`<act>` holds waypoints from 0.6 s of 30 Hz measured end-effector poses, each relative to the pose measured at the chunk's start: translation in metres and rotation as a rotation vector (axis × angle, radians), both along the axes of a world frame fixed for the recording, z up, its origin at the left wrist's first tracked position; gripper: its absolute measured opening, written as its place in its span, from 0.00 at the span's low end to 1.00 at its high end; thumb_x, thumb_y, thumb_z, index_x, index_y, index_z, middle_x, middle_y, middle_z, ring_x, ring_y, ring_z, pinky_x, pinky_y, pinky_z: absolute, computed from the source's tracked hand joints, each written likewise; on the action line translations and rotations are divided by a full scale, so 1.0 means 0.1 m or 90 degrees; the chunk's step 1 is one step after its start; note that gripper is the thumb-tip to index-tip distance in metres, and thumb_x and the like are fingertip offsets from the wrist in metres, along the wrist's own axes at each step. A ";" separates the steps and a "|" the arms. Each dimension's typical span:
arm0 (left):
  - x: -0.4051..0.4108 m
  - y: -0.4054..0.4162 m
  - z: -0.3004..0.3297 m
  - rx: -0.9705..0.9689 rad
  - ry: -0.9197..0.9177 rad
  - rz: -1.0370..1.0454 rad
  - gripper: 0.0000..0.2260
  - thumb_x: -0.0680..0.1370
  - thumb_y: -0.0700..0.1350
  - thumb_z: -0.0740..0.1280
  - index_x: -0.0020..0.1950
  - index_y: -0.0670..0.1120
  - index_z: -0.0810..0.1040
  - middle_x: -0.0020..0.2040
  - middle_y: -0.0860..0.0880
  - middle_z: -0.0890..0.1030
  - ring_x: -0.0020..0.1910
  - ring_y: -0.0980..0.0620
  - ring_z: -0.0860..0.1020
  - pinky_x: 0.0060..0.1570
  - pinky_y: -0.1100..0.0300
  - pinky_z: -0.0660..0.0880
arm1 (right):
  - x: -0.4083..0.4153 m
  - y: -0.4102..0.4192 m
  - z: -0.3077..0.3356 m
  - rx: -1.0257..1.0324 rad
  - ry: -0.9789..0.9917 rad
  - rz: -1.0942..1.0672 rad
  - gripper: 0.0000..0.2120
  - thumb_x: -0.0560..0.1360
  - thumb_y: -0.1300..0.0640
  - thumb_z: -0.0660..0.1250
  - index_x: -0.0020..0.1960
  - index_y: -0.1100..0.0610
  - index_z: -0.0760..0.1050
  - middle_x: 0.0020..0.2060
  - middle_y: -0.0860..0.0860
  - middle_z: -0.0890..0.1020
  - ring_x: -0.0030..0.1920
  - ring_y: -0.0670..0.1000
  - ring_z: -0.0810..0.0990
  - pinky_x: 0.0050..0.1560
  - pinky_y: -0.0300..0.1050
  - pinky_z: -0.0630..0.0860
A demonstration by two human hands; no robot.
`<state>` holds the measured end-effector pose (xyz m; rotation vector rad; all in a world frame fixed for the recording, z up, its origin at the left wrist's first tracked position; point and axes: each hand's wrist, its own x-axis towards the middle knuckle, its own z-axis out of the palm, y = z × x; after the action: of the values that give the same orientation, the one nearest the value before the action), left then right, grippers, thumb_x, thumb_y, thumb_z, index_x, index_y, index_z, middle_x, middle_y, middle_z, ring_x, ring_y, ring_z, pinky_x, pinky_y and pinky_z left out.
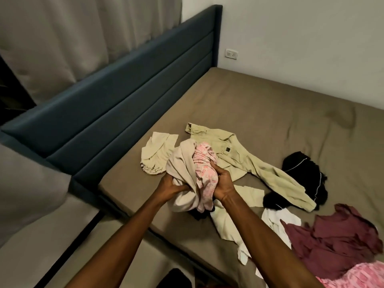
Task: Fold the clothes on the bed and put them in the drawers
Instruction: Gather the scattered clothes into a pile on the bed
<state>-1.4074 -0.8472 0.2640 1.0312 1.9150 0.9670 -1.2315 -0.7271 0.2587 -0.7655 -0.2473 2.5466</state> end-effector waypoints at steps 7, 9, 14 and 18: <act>-0.55 0.83 -0.29 -0.069 -0.004 -0.084 0.37 0.67 0.56 0.81 0.71 0.48 0.73 0.65 0.52 0.79 0.64 0.54 0.76 0.60 0.63 0.71 | -0.37 0.64 -0.17 0.051 -0.104 -0.071 0.17 0.80 0.62 0.64 0.67 0.68 0.76 0.59 0.66 0.82 0.58 0.63 0.83 0.63 0.60 0.78; -0.61 1.02 -0.31 -0.076 -0.027 -0.105 0.22 0.76 0.52 0.76 0.67 0.48 0.76 0.63 0.52 0.81 0.63 0.52 0.78 0.58 0.63 0.72 | -0.48 0.78 -0.24 0.086 -0.157 -0.088 0.20 0.79 0.63 0.67 0.71 0.64 0.75 0.66 0.65 0.79 0.66 0.64 0.78 0.71 0.63 0.73; -0.83 1.54 -0.37 -0.086 -0.064 -0.197 0.21 0.83 0.50 0.67 0.74 0.44 0.71 0.66 0.53 0.76 0.67 0.56 0.72 0.65 0.64 0.67 | -0.67 1.10 -0.40 0.182 -0.360 -0.096 0.22 0.82 0.62 0.65 0.76 0.60 0.71 0.72 0.58 0.76 0.72 0.58 0.75 0.75 0.55 0.68; -0.97 1.84 -0.62 -0.169 -0.044 -0.252 0.43 0.72 0.74 0.66 0.76 0.45 0.69 0.71 0.51 0.76 0.72 0.50 0.72 0.68 0.56 0.70 | -0.70 1.24 -0.40 0.325 -0.540 0.051 0.24 0.86 0.58 0.59 0.82 0.57 0.61 0.73 0.53 0.71 0.70 0.52 0.72 0.60 0.40 0.71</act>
<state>-1.5046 -0.6628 0.2019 1.1429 1.6441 0.5033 -1.3020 -0.6033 0.2190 -1.5687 -1.1497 1.9242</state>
